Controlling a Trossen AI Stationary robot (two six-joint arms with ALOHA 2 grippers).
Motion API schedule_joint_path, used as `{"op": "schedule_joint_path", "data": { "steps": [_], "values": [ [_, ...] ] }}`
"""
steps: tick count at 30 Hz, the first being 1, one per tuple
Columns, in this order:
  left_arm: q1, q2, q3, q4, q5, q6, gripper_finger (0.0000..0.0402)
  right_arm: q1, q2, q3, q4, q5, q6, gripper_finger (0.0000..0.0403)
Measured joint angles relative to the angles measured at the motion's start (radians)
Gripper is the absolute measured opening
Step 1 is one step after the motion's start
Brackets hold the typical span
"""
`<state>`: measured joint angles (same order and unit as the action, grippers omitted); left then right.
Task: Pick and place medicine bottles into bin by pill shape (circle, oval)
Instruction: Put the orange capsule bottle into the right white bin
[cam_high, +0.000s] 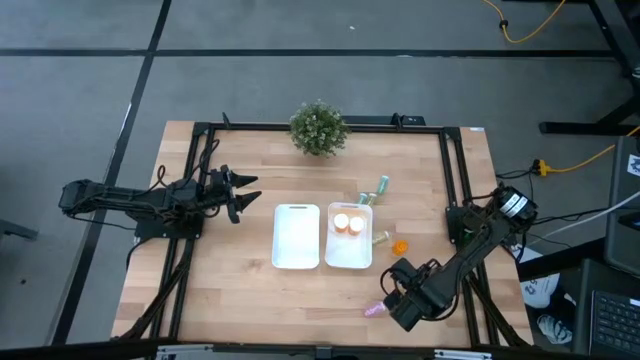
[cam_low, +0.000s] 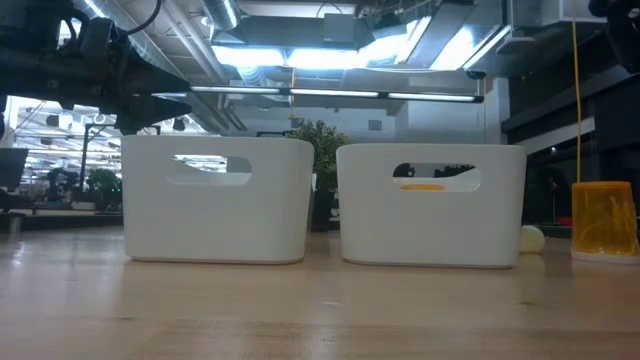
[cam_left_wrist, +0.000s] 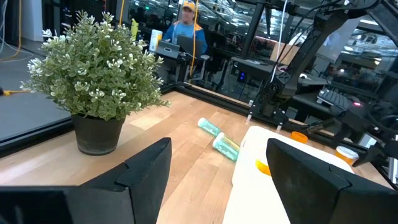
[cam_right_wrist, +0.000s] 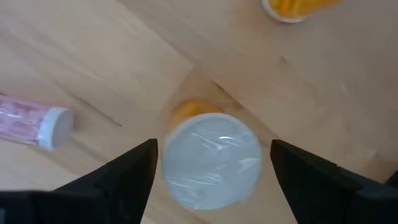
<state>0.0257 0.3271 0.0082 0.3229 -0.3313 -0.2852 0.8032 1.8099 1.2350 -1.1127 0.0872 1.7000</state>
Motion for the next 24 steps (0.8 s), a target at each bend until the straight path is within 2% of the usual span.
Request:
{"op": "schedule_joint_path", "data": {
  "steps": [4,16,21,24],
  "values": [
    [0.0,0.0,0.0,0.0,0.0,0.0,0.0255,-0.002,0.0,0.0,-0.001,0.015,-0.001,0.0297],
    [0.0,0.0,0.0,0.0,0.0,0.0,0.0255,-0.002,0.0,0.005,-0.017,0.01,-0.003,0.0218],
    [0.0,0.0,0.0,0.0,0.0,0.0,0.0255,-0.007,0.0,0.094,-0.122,0.04,-0.013,0.0213],
    [0.0,0.0,0.0,0.0,0.0,0.0,0.0255,-0.014,0.0,0.176,-0.206,0.126,-0.07,0.0218]
  ]
}}
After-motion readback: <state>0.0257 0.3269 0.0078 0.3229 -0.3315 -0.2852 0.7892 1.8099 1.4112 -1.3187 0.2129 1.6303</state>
